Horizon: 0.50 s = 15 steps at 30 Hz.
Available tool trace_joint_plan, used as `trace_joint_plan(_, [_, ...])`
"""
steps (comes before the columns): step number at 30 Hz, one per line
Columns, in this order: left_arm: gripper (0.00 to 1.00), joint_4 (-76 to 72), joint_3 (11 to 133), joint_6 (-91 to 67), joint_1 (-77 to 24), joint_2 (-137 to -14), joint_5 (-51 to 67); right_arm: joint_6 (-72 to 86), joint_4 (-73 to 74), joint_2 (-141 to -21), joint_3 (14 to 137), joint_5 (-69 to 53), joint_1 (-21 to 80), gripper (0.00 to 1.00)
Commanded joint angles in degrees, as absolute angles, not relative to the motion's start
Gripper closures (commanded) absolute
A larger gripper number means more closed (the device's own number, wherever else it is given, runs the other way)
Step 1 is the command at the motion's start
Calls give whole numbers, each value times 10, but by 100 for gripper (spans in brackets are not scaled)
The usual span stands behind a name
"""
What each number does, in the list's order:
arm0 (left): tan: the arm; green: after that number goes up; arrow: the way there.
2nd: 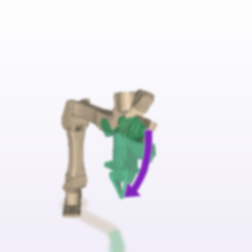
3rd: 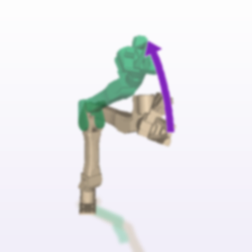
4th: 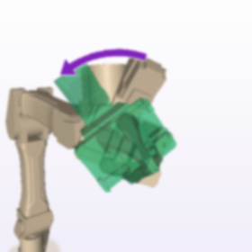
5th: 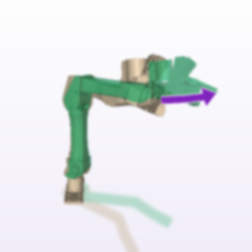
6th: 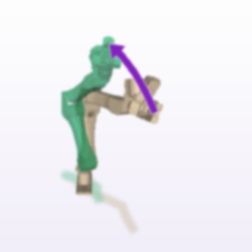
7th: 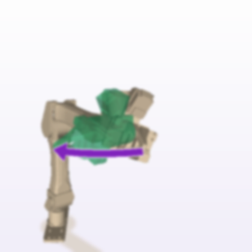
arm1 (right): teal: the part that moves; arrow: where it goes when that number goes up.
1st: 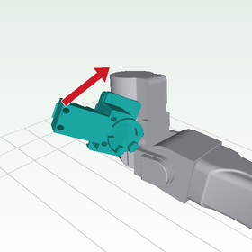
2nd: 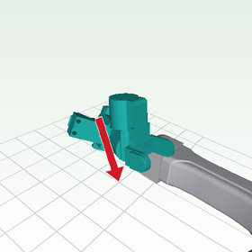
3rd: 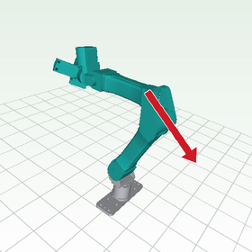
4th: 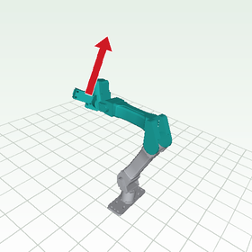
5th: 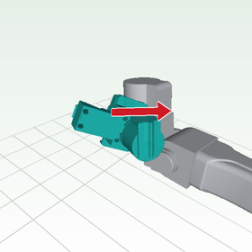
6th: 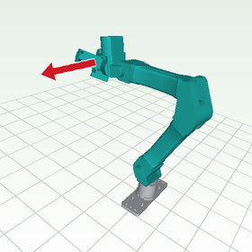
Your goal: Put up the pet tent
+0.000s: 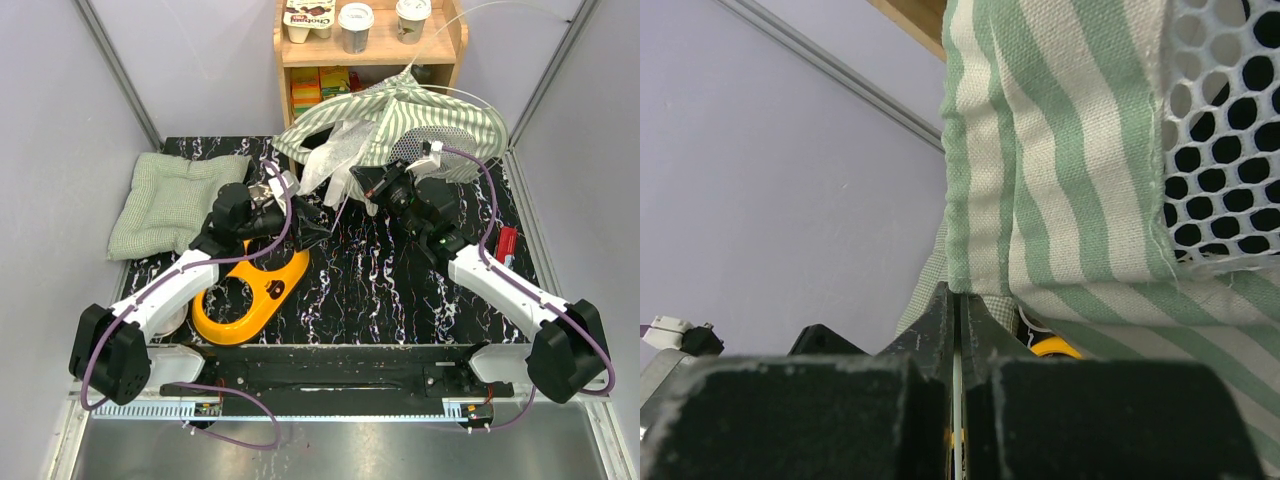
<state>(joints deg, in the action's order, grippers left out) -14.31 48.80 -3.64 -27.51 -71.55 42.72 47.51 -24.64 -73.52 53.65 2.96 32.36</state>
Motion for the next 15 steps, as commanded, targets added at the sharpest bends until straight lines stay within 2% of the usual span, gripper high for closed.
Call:
trace_joint_plan(1, [26,-195,499,-88,-292,-718,464,469,-290,-714,544,87,309,100])
trace_joint_plan(6, [26,-189,504,-87,-304,-742,460,469,-291,-715,545,85,309,100])
trace_joint_plan(7, [31,-189,505,-85,-307,-745,454,470,-291,-714,545,84,309,100])
trace_joint_plan(8, [37,-188,509,-84,-308,-750,454,469,-291,-714,545,84,309,100])
trace_joint_plan(10, [57,-187,514,-91,-310,-758,459,469,-291,-714,545,84,309,100])
trace_joint_plan(11, [75,-187,518,-97,-312,-763,462,469,-291,-713,545,83,309,100])
trace_joint_plan(12, [88,-189,521,-106,-314,-766,464,469,-288,-713,545,82,309,100])
trace_joint_plan(13, [97,-195,522,-116,-316,-770,465,469,-285,-712,547,79,309,100])
trace_joint_plan(15, [100,-206,527,-137,-318,-774,464,466,-271,-713,548,76,309,100])
